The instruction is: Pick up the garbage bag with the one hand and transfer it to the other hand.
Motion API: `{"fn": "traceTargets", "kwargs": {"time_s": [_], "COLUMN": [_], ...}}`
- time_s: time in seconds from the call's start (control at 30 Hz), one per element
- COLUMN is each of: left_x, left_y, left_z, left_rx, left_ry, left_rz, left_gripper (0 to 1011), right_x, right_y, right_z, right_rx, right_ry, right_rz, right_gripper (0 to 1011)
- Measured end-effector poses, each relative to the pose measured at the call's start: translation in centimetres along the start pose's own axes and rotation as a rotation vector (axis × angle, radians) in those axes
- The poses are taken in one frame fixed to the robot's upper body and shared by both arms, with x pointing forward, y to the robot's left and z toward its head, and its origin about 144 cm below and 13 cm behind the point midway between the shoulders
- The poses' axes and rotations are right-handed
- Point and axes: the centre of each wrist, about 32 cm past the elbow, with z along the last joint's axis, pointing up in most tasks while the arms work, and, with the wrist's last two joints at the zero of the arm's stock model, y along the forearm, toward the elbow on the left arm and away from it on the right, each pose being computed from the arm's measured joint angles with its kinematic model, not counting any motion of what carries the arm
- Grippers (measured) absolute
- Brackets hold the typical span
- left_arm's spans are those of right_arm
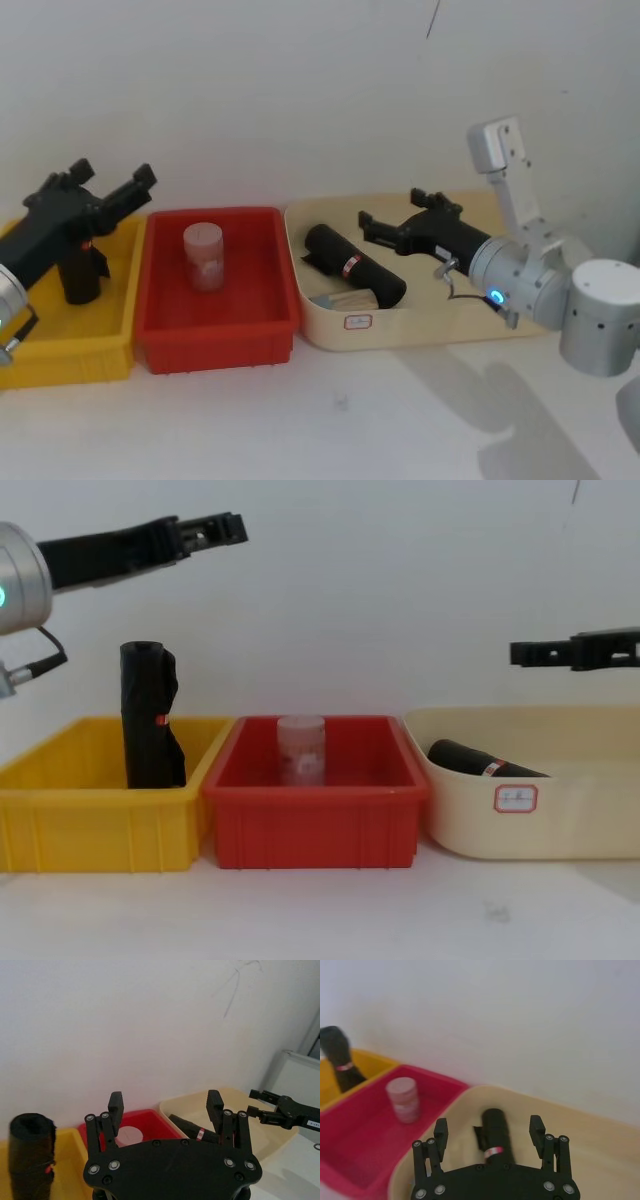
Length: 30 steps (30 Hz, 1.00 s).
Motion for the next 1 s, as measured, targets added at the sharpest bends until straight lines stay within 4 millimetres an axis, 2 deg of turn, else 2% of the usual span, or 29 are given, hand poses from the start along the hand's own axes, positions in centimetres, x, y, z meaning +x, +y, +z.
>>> {"fn": "traceTargets", "kwargs": {"time_s": [0.23, 0.5, 1.0], "left_x": [0.5, 0.8, 1.0], "left_y": [-1.1, -1.8, -2.4], "left_z": [-1.6, -2.7, -3.6], "left_rx": [0.016, 0.026, 0.035], "left_ry": [0.018, 0.03, 0.039], "left_rz": [-0.069, -0.108, -0.143], "left_gripper": [1001, 1001, 1001], "right_x": [-2.7, -4.9, -6.8], "right_y": [-0.7, -1.4, -2.0], "right_z": [-0.5, -0.8, -1.0], "right_rx": [0.036, 0.061, 0.081], "right_ry": [-0.001, -0.002, 0.0], "right_rz": [0.074, 0.136, 0.19], "right_gripper": [1001, 1001, 1001]}}
